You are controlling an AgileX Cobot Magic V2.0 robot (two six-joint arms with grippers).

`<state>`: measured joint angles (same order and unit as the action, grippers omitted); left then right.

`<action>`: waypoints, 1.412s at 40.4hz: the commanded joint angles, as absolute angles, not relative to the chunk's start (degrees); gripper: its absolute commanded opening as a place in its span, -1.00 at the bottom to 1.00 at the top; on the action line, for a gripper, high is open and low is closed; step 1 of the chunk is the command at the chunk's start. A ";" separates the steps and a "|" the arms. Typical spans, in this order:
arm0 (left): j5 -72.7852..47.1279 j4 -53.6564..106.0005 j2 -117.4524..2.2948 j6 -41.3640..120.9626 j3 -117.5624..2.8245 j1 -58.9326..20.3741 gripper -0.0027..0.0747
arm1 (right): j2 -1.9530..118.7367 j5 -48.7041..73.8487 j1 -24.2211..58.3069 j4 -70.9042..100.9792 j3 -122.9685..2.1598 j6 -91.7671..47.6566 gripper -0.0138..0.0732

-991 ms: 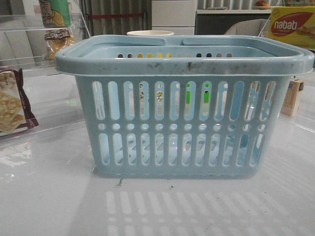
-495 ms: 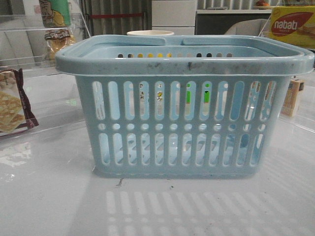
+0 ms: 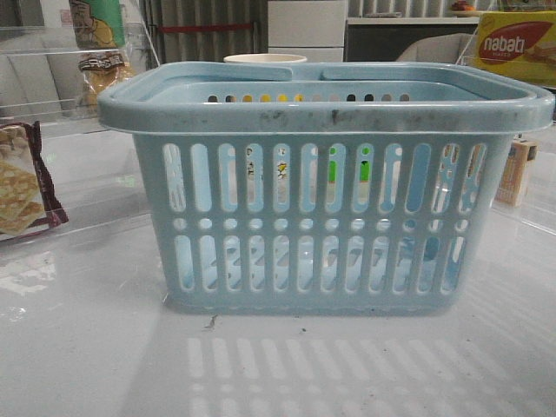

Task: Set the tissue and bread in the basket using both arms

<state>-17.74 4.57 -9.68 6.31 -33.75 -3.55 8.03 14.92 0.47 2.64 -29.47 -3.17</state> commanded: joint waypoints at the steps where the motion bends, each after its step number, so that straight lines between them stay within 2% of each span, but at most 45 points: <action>1: -20.61 5.91 -15.62 6.01 -41.25 -3.54 -0.70 | 13.83 17.44 0.36 1.92 -35.58 -3.45 -0.56; 6: -27.56 5.91 -20.91 6.01 -45.37 -3.54 -0.70 | 20.04 24.39 0.36 1.92 -38.70 -3.45 -0.56; 13: -33.82 5.91 -25.71 6.01 -45.28 -3.54 -0.70 | 27.53 31.20 0.36 1.92 -38.71 -3.45 -0.56; 29: -37.97 5.79 -33.85 6.01 -45.15 -3.54 -0.68 | 39.78 32.66 0.36 1.92 -38.71 -3.45 -0.55; 32: -37.83 5.54 -35.37 6.10 -45.15 -3.54 -0.50 | 41.88 33.30 0.36 1.92 -38.71 -3.45 -0.45; 34: -37.61 5.54 -36.20 6.10 -45.15 -3.54 -0.25 | 43.14 33.32 0.36 1.92 -38.71 -3.45 -0.27; 37: -37.45 5.54 -37.34 6.33 -45.15 -3.54 0.11 | 44.93 32.81 0.36 1.92 -38.71 -3.45 0.13; 38: -37.45 5.54 -37.78 6.31 -45.15 -3.54 0.24 | 45.45 32.51 0.36 1.92 -38.71 -3.45 0.19; 41: -37.00 5.54 -39.19 6.31 -45.15 -3.54 0.44 | 47.26 31.44 0.36 1.92 -38.71 -3.45 0.43; 48: -35.15 6.36 -41.88 6.35 -45.15 -5.64 0.43 | 51.69 26.72 -0.40 1.92 -39.31 -3.45 0.48; 57: -34.53 5.39 -43.48 9.29 -45.15 -16.80 0.43 | 62.05 26.89 -8.04 2.25 -48.31 -3.35 0.48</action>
